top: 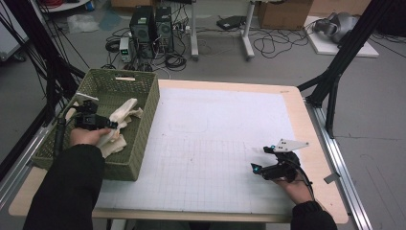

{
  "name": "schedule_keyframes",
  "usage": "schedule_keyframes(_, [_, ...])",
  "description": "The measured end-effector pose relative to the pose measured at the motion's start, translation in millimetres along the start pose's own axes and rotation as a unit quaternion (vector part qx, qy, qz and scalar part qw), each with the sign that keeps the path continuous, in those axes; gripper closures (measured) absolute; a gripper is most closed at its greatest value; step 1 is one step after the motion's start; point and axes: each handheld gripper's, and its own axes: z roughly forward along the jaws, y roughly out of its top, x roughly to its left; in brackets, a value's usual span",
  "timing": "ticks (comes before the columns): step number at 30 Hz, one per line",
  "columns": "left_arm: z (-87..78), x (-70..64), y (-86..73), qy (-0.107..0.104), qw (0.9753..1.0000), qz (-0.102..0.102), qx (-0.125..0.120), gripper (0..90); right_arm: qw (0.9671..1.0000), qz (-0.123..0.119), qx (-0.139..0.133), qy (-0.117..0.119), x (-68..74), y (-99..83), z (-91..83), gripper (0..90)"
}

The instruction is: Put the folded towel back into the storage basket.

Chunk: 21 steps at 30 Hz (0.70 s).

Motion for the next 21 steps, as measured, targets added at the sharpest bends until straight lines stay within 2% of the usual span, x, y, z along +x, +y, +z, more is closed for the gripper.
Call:
schedule_keyframes(2, [1.9,-3.3,0.0,0.02,0.9995,0.016,0.016,81.3,1.0,0.001,0.0,0.001,-0.1,-0.2,0.8,11.4])
schedule_keyframes(5, [3.9,-3.1,-0.8,0.038,0.9986,0.021,0.032,81.2,1.0,0.0,-0.001,0.001,0.3,0.3,1.5,11.4])
schedule_keyframes(8, [2.9,-3.4,-0.7,0.037,0.9986,0.022,0.031,79.5,1.0,0.0,-0.001,0.001,0.5,0.7,1.2,11.5])
schedule_keyframes(10, [1.8,-3.5,-0.6,0.039,0.9985,0.023,0.031,74.5,1.0,0.001,-0.002,0.001,0.2,0.7,0.7,11.4])
schedule_keyframes(12, [-1.3,-3.8,0.0,0.031,0.9989,0.024,0.026,61.9,1.0,0.003,-0.003,0.0,0.0,0.8,0.2,11.4])
schedule_keyframes(13, [-3.9,-4.2,0.4,0.03,0.999,0.027,0.016,58.3,1.0,0.003,-0.004,-0.001,-0.2,0.8,0.0,11.4])
schedule_keyframes(15, [-8.4,-4.3,1.8,0.022,0.9995,0.022,0.007,52.8,1.0,0.001,-0.005,0.0,-0.1,0.9,0.3,11.4])
schedule_keyframes(17, [-13.0,-5.2,3.7,0.022,0.9994,0.028,-0.001,50.0,1.0,0.001,-0.003,0.002,0.3,0.8,0.8,11.4])
schedule_keyframes(19, [-15.3,-6.5,5.5,0.008,0.9996,0.026,-0.007,49.0,1.0,0.001,-0.001,0.001,0.7,0.9,1.2,11.5])
schedule_keyframes(21, [-17.1,-8.6,8.3,-0.002,0.9993,0.029,-0.025,48.2,1.0,0.0,-0.001,0.002,0.9,1.1,2.1,11.5])
